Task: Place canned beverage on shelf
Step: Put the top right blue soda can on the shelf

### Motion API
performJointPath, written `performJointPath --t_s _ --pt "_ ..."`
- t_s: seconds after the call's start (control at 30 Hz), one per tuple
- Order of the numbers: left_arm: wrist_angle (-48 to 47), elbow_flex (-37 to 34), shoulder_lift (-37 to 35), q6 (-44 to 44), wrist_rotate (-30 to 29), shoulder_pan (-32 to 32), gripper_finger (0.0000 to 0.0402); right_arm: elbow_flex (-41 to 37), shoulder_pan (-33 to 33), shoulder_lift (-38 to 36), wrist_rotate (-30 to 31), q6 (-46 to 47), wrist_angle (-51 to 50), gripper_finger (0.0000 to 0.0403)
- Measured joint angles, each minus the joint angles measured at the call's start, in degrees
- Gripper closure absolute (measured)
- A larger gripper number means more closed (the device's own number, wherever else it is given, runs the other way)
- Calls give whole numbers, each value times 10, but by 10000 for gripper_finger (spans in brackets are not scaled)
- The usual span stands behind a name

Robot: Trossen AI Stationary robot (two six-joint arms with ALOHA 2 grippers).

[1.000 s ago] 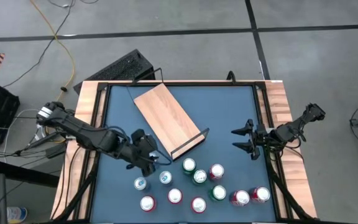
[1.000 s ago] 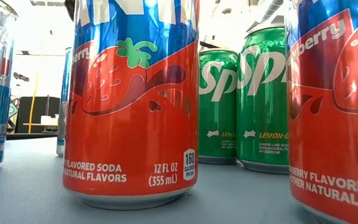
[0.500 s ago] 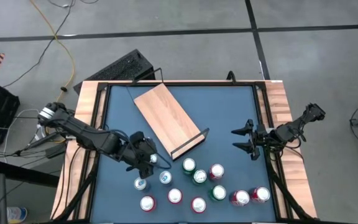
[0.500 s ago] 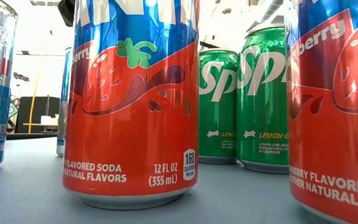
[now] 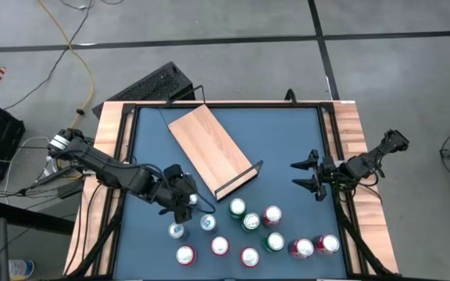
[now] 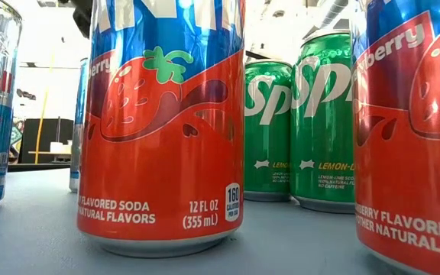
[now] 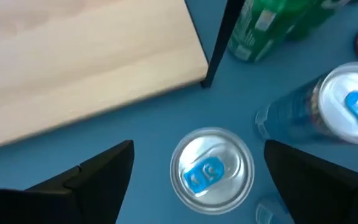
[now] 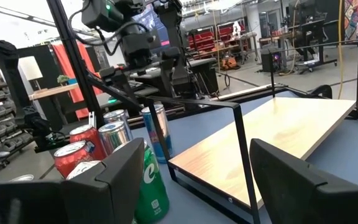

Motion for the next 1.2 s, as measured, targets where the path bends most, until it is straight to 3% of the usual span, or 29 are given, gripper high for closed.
performJointPath --t_s 0.6,0.73,0.93,1.2 --pt "35 -48 7 -11 26 15 58 0 0 0 0 0 0 121" --pt "41 -48 12 12 50 25 89 0 0 0 0 0 0 121" --pt "51 -48 16 26 79 33 177 0 0 0 0 0 0 121" --pt "28 15 15 78 81 35 182 0 0 0 0 -1 0 121"
